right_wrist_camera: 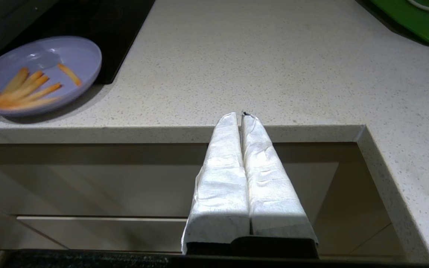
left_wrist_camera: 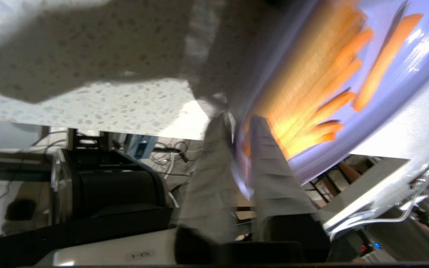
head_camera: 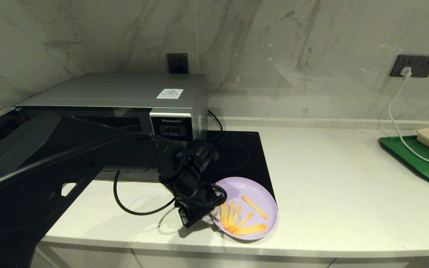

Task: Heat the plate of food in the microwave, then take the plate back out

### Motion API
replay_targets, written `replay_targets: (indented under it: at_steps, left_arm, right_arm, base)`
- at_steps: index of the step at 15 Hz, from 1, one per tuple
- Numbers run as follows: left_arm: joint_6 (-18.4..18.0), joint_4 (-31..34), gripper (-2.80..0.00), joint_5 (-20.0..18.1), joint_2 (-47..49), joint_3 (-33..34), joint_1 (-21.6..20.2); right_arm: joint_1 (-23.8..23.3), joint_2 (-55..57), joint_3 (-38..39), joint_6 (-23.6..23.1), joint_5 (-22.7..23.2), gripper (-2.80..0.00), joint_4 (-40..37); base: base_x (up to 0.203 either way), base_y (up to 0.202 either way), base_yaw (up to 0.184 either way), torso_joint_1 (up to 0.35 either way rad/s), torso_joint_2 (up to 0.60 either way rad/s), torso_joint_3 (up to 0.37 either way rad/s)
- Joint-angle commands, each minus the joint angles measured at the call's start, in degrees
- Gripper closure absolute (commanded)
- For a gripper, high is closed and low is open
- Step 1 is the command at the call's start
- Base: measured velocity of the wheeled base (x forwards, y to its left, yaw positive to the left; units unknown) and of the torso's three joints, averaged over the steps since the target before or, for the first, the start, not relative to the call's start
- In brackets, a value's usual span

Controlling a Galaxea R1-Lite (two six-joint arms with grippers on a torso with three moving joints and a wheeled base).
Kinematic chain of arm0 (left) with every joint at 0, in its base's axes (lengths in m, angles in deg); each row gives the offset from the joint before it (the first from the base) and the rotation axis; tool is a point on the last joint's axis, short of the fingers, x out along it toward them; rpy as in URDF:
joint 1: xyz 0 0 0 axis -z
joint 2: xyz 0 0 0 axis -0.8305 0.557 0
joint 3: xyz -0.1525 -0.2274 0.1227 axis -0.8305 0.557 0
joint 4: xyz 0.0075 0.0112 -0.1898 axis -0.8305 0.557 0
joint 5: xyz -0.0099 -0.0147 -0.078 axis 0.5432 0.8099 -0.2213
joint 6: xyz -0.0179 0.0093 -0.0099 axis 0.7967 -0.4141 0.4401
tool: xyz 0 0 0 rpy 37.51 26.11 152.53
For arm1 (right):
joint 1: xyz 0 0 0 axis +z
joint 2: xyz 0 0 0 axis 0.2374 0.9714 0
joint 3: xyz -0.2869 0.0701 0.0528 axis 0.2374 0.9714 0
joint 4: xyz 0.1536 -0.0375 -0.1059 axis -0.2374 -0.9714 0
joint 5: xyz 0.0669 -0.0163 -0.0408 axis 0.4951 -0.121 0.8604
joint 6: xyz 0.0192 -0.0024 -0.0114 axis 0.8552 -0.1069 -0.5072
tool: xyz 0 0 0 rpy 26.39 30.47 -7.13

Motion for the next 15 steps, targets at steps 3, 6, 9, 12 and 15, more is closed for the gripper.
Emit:
replay_targets:
  at_steps: [3,6,9,12,15]
  left_arm:
    - [0.39,0.09,-2.80,0.58,0.39,-0.14,0.00]
    - [0.47,0.45,-2.80,0.58,-0.55,-0.17,-0.07]
    - [0.37,1.72,-2.80,0.58,-3.52,0.24,-0.29]
    - [0.30,3.41,-2.80,0.55,-9.09,1.32,-0.52]
    - [0.30,5.42,-2.80,0.50,-17.11,4.76,-0.44]
  right_arm:
    - [0.03,0.04,0.01,0.03,-0.03,0.00,-0.04]
    - [0.04,0.05,0.01,0.03,-0.03,0.00,-0.04]
    - [-0.03,0.04,0.01,0.03,-0.03,0.00,-0.04]
    - [0.04,0.05,0.01,0.03,-0.03,0.00,-0.04]
    - [0.04,0.03,0.01,0.03,-0.03,0.00,-0.04]
  base:
    - [0.000,0.000,0.000,0.000,0.00,0.000]
    - [0.000,0.000,0.000,0.000,0.00,0.000]
    - [0.000,0.000,0.000,0.000,0.00,0.000]
    - [0.000,0.000,0.000,0.000,0.00,0.000]
    - [0.000,0.000,0.000,0.000,0.00,0.000]
